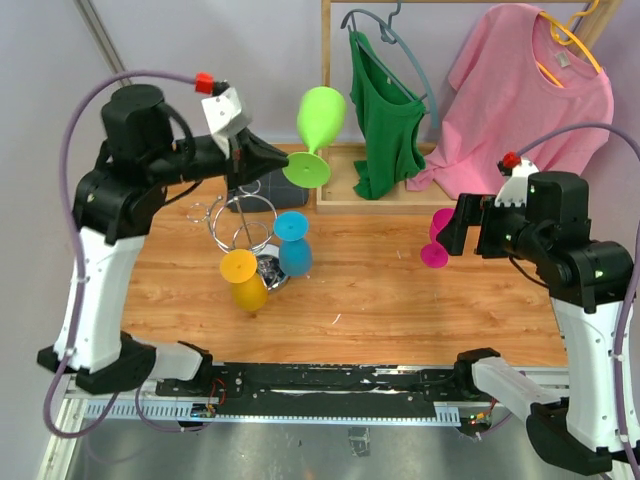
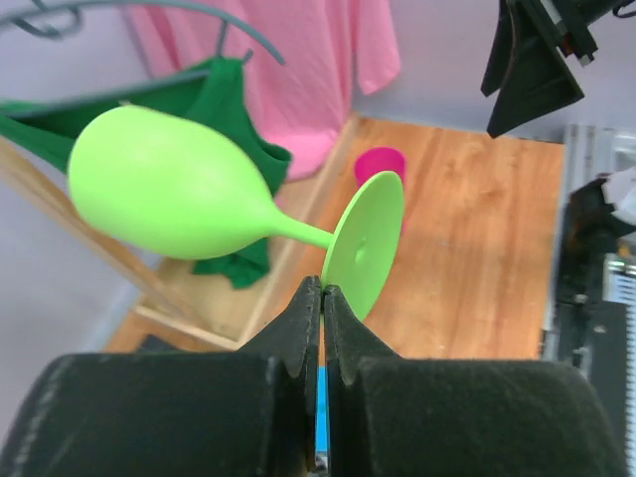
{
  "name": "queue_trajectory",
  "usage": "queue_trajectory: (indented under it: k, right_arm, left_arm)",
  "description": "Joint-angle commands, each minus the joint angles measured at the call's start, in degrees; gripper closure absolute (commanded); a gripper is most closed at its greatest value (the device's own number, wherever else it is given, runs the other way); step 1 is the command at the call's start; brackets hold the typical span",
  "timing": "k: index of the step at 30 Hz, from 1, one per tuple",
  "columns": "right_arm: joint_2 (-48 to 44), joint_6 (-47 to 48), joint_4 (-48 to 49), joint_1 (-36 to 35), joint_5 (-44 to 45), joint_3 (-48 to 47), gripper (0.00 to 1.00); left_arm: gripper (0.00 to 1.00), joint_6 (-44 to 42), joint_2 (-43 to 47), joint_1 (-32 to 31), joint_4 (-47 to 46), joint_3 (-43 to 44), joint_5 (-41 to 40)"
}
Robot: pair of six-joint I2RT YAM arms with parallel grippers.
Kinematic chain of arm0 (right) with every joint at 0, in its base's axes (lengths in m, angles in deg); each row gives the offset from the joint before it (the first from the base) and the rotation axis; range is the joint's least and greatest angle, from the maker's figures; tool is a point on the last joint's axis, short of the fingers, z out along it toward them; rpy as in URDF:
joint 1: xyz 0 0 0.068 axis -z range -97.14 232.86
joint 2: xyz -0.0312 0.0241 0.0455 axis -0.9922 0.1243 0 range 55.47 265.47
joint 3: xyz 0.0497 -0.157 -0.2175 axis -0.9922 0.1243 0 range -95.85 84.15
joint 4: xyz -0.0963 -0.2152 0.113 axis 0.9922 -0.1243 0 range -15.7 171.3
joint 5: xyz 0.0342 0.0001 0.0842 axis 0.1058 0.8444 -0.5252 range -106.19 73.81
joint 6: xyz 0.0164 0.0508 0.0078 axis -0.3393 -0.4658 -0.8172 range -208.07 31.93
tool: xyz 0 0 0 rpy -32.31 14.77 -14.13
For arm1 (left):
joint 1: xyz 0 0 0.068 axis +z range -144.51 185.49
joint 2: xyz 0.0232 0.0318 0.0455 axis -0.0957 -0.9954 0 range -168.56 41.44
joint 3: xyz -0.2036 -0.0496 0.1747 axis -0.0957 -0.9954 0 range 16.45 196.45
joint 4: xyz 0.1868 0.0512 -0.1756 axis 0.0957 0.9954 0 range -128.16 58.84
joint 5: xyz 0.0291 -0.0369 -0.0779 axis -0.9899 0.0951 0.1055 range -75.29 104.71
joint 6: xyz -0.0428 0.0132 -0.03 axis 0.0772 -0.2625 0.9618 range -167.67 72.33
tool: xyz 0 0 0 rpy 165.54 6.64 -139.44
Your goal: Take the wine glass off the wine glass rack
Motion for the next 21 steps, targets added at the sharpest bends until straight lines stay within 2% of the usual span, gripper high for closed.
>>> queue_trajectory:
  k: [1,8,15,21]
  right_arm:
    - [2.3,1.1,-0.8,0.7,-2.6,-6.6,0.01]
    - [10.5,1.3,-3.8,0.7,-5.6,-22.1,0.01]
    - [16.3,1.8,-5.7,0.7,-8.0,-30.4,0.01]
    - [21.0,-0.1,-5.1,0.8,-13.9,-35.9,0.02]
  left_arm:
    - [1.00,-11.6,3.9,-4.2,-1.1,-1.8,-14.4]
    - [1.00,-24.6,13.4,-14.2,-1.0,-13.9,-22.9]
    - [1.00,-36.6,19.2,-15.4,-1.0,-22.9,-24.8]
    - [1.00,-52.8,26.2,-15.6,-1.0,-32.8,-21.7]
